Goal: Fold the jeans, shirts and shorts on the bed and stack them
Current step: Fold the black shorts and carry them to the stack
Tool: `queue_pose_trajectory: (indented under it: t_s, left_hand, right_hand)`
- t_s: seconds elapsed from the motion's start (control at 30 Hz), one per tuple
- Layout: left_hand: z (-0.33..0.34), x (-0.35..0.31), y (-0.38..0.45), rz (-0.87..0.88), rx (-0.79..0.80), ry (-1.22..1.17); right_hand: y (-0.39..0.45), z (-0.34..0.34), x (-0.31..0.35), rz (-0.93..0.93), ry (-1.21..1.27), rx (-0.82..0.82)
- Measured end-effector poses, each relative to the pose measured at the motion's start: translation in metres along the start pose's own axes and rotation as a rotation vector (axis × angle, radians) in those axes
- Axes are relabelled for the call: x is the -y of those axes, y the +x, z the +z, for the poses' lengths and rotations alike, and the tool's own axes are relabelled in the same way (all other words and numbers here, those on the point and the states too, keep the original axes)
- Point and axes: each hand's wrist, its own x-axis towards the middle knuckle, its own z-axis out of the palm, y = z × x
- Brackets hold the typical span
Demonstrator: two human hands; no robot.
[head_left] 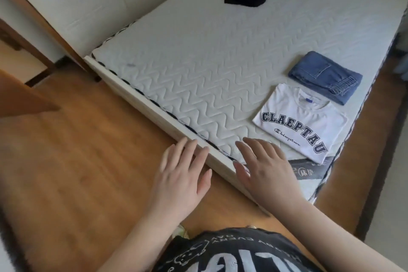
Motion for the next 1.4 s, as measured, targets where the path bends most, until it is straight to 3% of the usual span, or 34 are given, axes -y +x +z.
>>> queue_pose_trajectory:
  t_s: [0.37, 0.67, 0.93, 1.13, 1.4]
  left_hand:
    - [0.001, 0.205, -0.150, -0.464, 0.172, -0.023]
    - [-0.007, 0.282, -0.220, -0.807, 0.112, -0.065]
    - [-0.005, 0.354, -0.194, -0.851, 0.065, -0.119]
    - [0.008, 0.423, -0.148, -0.969, 0.095, -0.102]
    - [0.012, 0.512, -0.087, -0.925, 0.069, -0.085]
  right_hand:
    - [0.063, 0.073, 0.227, -0.327, 0.012, 0.212]
    - [0.105, 0.099, 0.347, -0.600, 0.002, 0.320]
    - [0.178, 0.136, 0.406, -0.793, 0.004, 0.299]
    - [0.261, 0.177, 0.427, -0.765, 0.021, 0.338]
    - [0.372, 0.222, 0.451, -0.806, 0.017, 0.379]
